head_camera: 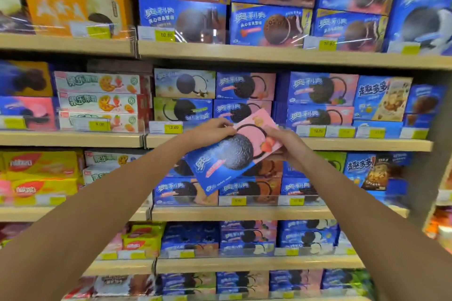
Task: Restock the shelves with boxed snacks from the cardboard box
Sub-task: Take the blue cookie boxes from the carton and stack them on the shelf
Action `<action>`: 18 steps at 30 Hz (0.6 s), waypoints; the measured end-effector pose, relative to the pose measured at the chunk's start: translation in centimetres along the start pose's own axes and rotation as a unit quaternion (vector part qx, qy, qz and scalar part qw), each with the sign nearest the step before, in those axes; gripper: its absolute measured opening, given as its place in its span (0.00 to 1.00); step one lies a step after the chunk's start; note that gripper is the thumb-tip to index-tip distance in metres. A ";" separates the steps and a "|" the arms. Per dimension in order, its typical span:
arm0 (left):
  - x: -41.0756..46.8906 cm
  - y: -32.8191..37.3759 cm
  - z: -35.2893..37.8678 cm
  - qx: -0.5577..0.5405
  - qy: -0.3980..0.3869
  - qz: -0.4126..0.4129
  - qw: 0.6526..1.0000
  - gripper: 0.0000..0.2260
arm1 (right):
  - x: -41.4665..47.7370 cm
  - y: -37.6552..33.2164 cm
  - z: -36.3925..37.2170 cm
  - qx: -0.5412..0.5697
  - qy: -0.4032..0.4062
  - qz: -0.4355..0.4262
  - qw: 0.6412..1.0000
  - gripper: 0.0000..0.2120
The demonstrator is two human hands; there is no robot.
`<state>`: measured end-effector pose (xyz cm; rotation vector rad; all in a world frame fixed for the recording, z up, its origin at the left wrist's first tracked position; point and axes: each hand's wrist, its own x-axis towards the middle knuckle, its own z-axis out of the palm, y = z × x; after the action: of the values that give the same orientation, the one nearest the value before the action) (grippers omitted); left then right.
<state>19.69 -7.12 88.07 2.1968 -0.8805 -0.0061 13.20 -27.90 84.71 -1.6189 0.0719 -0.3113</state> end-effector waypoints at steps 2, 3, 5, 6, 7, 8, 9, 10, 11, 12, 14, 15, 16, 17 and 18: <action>0.9 -0.1 -1.1 0.012 0.071 0.011 0.997 0.14 | 1.0 -0.8 -0.1 0.054 0.030 -0.019 0.998 0.09; 1.4 -0.3 -1.8 0.044 0.130 0.015 0.991 0.15 | 1.5 -1.5 -0.2 0.075 0.047 -0.025 0.996 0.10; 2.1 -0.7 -2.9 0.077 0.248 0.015 0.966 0.15 | 2.6 -2.4 -0.4 0.101 0.082 -0.031 0.991 0.12; 2.4 -0.9 -3.3 0.068 0.292 0.014 0.954 0.15 | 3.1 -2.8 -0.5 0.112 0.095 -0.036 0.989 0.12; 2.6 -1.1 -3.6 0.045 0.320 0.012 0.946 0.15 | 3.6 -3.1 -0.5 0.124 0.107 -0.041 0.986 0.13; 2.8 -1.3 -3.9 0.010 0.332 0.007 0.943 0.16 | 4.1 -3.3 -0.5 0.138 0.120 -0.043 0.982 0.14; 3.2 -1.4 -4.1 -0.034 0.324 -0.007 0.945 0.18 | 4.8 -3.5 -0.4 0.154 0.130 -0.046 0.978 0.14; 3.4 -1.5 -4.1 -0.085 0.300 -0.033 0.950 0.20 | 5.2 -3.6 -0.2 0.169 0.139 -0.045 0.975 0.15; 3.7 -1.5 -4.2 -0.138 0.270 -0.058 0.951 0.21 | 5.8 -3.7 0.1 0.182 0.146 -0.046 0.971 0.16; 4.0 -1.6 -4.2 -0.181 0.237 -0.078 0.951 0.19 | 6.0 -4.0 0.5 0.193 0.143 -0.048 0.970 0.16; 4.6 -2.1 -4.2 -0.212 0.186 -0.075 0.957 0.08 | 7.0 -4.1 1.1 0.194 0.134 -0.058 0.970 0.17; 4.9 -2.4 -4.3 -0.218 0.178 -0.060 0.958 0.04 | 7.3 -4.1 1.3 0.177 0.134 -0.068 0.973 0.18; 5.2 -2.8 -4.4 -0.225 0.173 -0.044 0.958 0.02 | 7.7 -4.1 1.5 0.152 0.139 -0.081 0.975 0.20; 5.5 -3.3 -4.7 -0.227 0.172 -0.028 0.958 0.02 | 7.9 -4.2 1.6 0.112 0.145 -0.099 0.978 0.21; 5.8 -4.0 -4.9 -0.228 0.178 -0.010 0.957 0.06 | 8.1 -4.3 1.7 0.073 0.145 -0.114 0.980 0.23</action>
<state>27.78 -5.48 90.51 1.7032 -0.5826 0.1577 20.79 -27.84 90.12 -1.4287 0.0837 -0.7129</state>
